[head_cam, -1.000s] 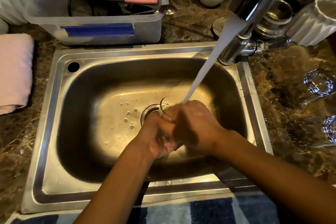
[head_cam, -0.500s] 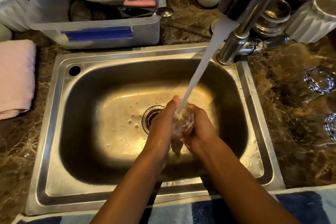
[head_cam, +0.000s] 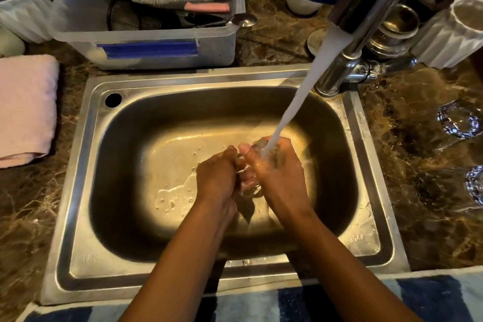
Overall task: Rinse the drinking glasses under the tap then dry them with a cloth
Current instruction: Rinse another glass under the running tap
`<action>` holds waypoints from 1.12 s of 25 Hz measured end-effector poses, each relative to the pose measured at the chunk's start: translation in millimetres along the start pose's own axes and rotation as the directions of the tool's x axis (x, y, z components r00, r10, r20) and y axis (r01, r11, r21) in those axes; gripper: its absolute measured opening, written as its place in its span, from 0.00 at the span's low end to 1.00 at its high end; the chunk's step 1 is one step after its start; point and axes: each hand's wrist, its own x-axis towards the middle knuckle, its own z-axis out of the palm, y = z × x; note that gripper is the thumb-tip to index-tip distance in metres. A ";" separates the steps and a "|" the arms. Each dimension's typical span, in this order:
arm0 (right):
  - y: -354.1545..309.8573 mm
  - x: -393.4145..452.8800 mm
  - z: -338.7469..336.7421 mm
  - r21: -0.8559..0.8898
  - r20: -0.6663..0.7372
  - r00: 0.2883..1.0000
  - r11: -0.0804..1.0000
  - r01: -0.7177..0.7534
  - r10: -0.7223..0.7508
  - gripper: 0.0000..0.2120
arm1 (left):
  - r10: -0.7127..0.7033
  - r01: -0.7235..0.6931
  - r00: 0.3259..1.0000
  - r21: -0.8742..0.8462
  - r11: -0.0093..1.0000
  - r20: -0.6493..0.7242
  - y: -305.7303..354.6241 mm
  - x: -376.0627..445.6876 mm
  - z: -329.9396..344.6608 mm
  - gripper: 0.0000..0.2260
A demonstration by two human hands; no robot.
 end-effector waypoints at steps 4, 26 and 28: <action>15.9 -2.4 -22.2 -0.485 0.099 0.988 0.861 0.153 -0.119 0.34 | 0.016 -0.021 0.997 0.058 0.998 0.078 -5.1 4.7 -4.0 0.06; -23.5 -60.8 -81.2 -0.630 0.099 0.987 0.760 0.159 -0.124 0.33 | -0.228 0.271 0.928 -0.115 0.956 0.293 -17.3 -51.9 -6.2 0.13; -30.2 -68.9 -82.8 -0.612 0.108 0.980 0.766 0.197 -0.166 0.32 | -0.231 0.282 0.928 -0.146 0.948 0.293 -19.4 -59.9 -7.9 0.12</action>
